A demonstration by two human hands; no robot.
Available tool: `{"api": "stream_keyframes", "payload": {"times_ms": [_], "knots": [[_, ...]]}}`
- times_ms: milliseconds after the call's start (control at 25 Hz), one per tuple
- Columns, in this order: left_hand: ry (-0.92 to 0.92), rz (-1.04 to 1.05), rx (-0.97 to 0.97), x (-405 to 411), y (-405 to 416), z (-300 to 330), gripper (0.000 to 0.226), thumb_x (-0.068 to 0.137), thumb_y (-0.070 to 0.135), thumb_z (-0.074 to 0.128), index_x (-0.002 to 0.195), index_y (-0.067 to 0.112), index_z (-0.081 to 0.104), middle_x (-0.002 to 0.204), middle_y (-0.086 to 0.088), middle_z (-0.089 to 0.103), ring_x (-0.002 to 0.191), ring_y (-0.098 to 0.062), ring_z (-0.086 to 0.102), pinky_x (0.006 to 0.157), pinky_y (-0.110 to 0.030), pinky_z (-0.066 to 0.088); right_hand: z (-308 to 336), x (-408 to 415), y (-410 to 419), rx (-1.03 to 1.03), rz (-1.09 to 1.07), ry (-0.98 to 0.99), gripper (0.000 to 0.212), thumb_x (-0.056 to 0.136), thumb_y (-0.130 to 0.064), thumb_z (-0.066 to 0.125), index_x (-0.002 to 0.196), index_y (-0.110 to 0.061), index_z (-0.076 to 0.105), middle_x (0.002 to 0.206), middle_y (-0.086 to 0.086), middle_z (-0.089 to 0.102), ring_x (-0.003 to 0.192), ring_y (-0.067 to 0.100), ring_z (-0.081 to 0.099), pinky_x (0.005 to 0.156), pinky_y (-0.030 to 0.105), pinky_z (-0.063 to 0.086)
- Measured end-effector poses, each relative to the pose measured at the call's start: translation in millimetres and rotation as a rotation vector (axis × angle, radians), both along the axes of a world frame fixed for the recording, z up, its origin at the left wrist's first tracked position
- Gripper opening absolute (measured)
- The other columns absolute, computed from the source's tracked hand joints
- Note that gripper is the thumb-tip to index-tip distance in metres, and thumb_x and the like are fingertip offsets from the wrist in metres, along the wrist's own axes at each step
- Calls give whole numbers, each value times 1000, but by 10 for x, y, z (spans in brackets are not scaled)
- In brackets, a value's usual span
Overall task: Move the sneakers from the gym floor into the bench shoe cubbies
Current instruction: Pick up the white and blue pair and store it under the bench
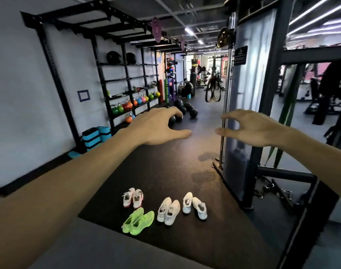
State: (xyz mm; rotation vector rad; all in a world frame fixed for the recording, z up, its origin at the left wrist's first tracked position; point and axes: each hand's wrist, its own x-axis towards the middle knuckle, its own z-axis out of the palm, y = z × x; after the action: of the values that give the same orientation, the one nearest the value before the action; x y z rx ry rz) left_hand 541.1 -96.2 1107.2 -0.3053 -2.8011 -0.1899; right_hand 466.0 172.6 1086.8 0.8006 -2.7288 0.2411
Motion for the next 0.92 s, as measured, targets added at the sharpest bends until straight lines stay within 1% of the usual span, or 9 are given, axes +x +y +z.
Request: {"api": "stream_keyframes", "payload": {"times_ms": [120,200,280,440,520,600,680,800,920], "knots": [[-4,-30,-4,-764,-119,-74,84,64,88,43,134,43,38,135,5,50,116,-18,51,92,-46,47,-85,-709,-70,12,-43,6,81,74,-84,29,138,-34,35,150,-1,32,128,22,41,105,47,30],[-1,-37,-6,-1378,-217,-128,83,65,88,44,134,43,38,135,5,50,116,-18,52,92,-47,47,-125,-1281,-113,0,-65,14,82,73,-84,29,139,-35,34,150,-2,33,132,22,36,107,48,29],[-24,-39,-18,-1998,-308,-176,84,66,88,43,136,42,37,138,6,49,119,-18,50,93,-47,46,-166,-1860,-163,-10,-70,7,82,73,-85,30,138,-35,34,149,-1,35,132,22,37,108,49,29],[-28,-33,6,-3060,-477,-216,88,63,90,41,137,42,36,140,6,47,120,-18,50,94,-48,46,-181,-2860,-299,-24,-92,7,81,75,-83,32,138,-32,35,146,1,38,124,25,45,101,47,35],[-38,-45,1,-3566,-561,-268,88,64,90,41,137,42,36,139,5,48,121,-18,49,95,-48,46,-228,-3329,-409,1,-100,4,82,75,-82,32,139,-31,34,147,2,37,125,26,45,103,49,36],[-44,-62,3,-4075,-645,-330,87,64,90,42,137,43,36,139,5,48,121,-18,49,94,-47,46,-292,-3790,-510,4,-98,-3,83,75,-81,32,140,-30,33,148,2,37,128,27,42,105,52,34],[-53,-72,8,-4584,-736,-408,88,63,90,41,136,43,37,140,5,47,121,-19,49,94,-46,46,-364,-4245,-597,-10,-116,-8,83,75,-81,33,141,-29,33,148,2,37,130,26,40,105,52,33],[-81,-99,13,-5342,-857,-625,85,65,88,44,136,41,38,139,4,47,122,-19,49,95,-48,45,-580,-4929,-707,-10,-160,-12,83,75,-81,33,140,-30,33,148,2,36,131,26,39,105,52,33],[-150,-137,53,-6188,-998,-1060,79,70,81,50,135,39,40,140,5,47,122,-19,49,96,-47,44,-999,-5707,-850,-26,-201,-81,82,75,-81,35,140,-32,32,147,2,37,129,26,40,103,52,36]]}}
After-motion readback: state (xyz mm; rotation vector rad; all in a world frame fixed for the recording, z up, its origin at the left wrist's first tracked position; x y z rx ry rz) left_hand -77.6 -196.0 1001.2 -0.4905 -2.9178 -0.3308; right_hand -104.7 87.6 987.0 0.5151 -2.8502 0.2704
